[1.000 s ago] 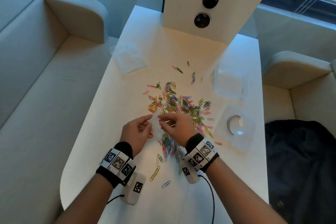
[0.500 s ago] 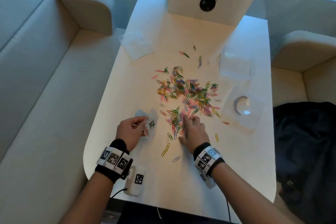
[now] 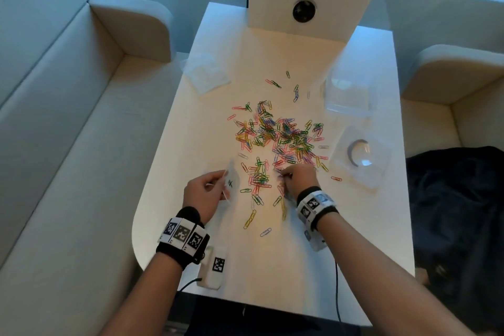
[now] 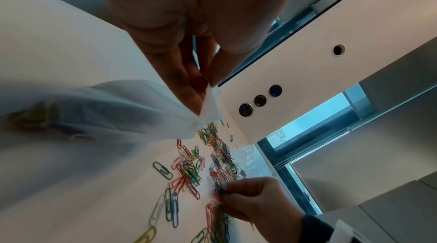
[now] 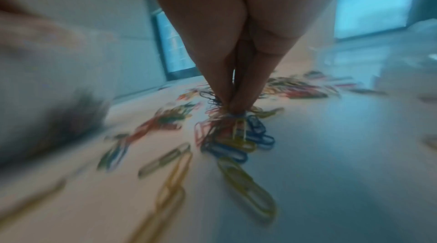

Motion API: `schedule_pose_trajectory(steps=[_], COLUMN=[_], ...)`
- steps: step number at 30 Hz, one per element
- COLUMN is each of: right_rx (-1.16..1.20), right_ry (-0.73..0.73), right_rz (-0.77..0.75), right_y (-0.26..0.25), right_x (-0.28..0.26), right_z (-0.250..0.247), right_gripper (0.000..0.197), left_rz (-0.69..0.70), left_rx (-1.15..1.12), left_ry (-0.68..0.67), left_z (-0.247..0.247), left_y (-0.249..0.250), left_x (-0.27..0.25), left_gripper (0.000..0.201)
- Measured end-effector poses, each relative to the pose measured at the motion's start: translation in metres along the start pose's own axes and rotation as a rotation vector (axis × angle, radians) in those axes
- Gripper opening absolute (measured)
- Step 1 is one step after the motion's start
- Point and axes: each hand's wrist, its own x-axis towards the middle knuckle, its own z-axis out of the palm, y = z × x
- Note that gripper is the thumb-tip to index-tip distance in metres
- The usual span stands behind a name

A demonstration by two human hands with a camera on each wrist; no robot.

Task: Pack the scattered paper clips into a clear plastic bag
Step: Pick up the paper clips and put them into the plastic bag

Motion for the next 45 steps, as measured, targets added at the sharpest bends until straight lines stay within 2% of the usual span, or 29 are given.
schedule_pose_trajectory(steps=[2, 5, 7, 8, 10, 12, 15, 19, 21, 23, 26, 30, 33, 35, 37, 39, 41, 43, 45], right_rx=[0.267, 1.069, 1.49, 1.591, 1.636, 1.562, 1.305, 0.791, 0.54, 0.374, 0.223, 0.096, 0.051, 0.183, 0.385, 0.447, 0.206, -0.246, -0.549], right_ry=[0.069, 0.004, -0.055, -0.085, -0.181, -0.286, -0.388, -0.29, -0.244, -0.251, -0.235, -0.177, -0.265, -0.263, -0.158, -0.03, -0.05, -0.182, -0.323], right_rz=[0.167, 0.48, 0.528, 0.515, 0.425, 0.317, 0.192, 0.104, 0.031, -0.041, -0.083, -0.156, -0.268, -0.29, -0.289, -0.326, -0.454, -0.712, -0.9], right_y=[0.012, 0.026, 0.024, 0.02, 0.005, -0.015, -0.042, -0.057, -0.062, -0.069, -0.078, -0.085, -0.087, -0.084, -0.076, -0.064, -0.05, -0.033, -0.015], right_x=[-0.001, -0.009, -0.017, -0.021, -0.029, -0.038, -0.047, -0.048, -0.048, -0.048, -0.047, -0.044, -0.044, -0.045, -0.047, -0.05, -0.058, -0.073, -0.094], right_z=[-0.009, -0.024, -0.035, -0.04, -0.05, -0.056, -0.051, -0.032, -0.032, -0.034, -0.031, -0.026, -0.032, -0.04, -0.048, -0.049, -0.038, -0.013, 0.016], right_gripper=[0.012, 0.02, 0.028, 0.03, 0.027, 0.024, 0.019, 0.012, 0.015, 0.023, 0.018, 0.016, 0.018, 0.018, 0.016, 0.015, 0.02, 0.031, 0.047], left_rz=[-0.005, -0.018, -0.023, -0.022, -0.012, 0.014, 0.063, 0.112, 0.12, 0.135, 0.15, 0.138, 0.116, 0.121, 0.136, 0.127, 0.1, 0.087, 0.08], left_rx=[0.001, 0.014, 0.02, 0.02, 0.027, 0.035, 0.031, 0.035, 0.045, 0.068, 0.09, 0.08, 0.061, 0.041, 0.049, 0.052, 0.023, -0.003, -0.03], left_ry=[-0.009, -0.027, -0.037, -0.043, -0.054, -0.061, -0.07, -0.068, -0.09, -0.117, -0.129, -0.132, -0.127, -0.105, -0.067, -0.034, -0.005, 0.02, 0.039], left_z=[0.004, 0.011, 0.017, 0.02, 0.027, 0.035, 0.045, 0.05, 0.048, 0.045, 0.042, 0.039, 0.032, 0.026, 0.019, 0.009, -0.003, -0.014, -0.022], left_y=[0.0, -0.002, -0.002, -0.001, 0.0, 0.001, 0.002, 0.003, 0.001, -0.001, -0.002, -0.001, 0.001, 0.004, 0.005, 0.005, 0.004, 0.003, 0.002], left_x=[0.001, 0.004, 0.005, 0.006, 0.007, 0.008, 0.006, 0.002, 0.001, 0.0, 0.0, 0.0, -0.001, -0.001, 0.001, 0.004, 0.007, 0.008, 0.007], left_gripper=[0.02, 0.021, 0.022, 0.023, 0.023, 0.023, 0.021, 0.023, 0.022, 0.023, 0.023, 0.024, 0.024, 0.024, 0.023, 0.023, 0.024, 0.023, 0.023])
